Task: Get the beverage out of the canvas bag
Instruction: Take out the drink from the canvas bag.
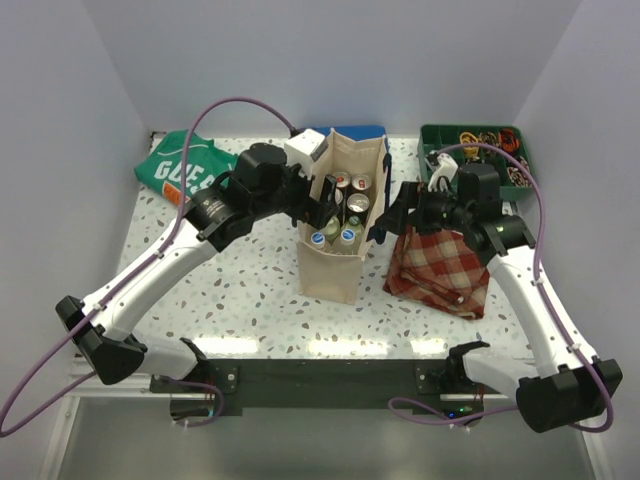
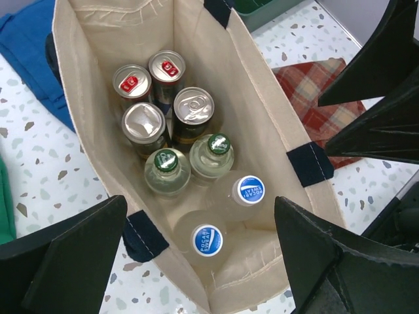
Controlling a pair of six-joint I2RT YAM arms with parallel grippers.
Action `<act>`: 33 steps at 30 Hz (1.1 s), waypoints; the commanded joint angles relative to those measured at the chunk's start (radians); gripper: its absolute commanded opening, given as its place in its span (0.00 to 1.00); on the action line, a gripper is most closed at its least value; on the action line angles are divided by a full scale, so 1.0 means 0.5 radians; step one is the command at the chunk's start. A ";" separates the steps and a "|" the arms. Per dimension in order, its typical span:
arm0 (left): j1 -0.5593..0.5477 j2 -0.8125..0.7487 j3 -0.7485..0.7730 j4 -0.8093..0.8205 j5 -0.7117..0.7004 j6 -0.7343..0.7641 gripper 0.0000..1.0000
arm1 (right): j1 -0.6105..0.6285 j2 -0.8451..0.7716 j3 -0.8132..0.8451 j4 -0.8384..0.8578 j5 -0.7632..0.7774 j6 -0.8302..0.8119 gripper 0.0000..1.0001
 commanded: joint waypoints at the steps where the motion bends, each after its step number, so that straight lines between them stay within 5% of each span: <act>1: -0.037 -0.017 0.076 0.034 -0.135 0.059 1.00 | 0.017 0.024 -0.014 0.101 -0.088 0.045 0.91; 20: -0.283 -0.033 -0.206 0.032 -0.353 0.025 1.00 | 0.073 0.100 -0.110 -0.117 -0.321 -0.259 0.80; 33: -0.387 -0.039 -0.314 -0.067 -0.427 0.016 1.00 | 0.158 -0.004 -0.119 -0.283 -0.520 -0.391 0.82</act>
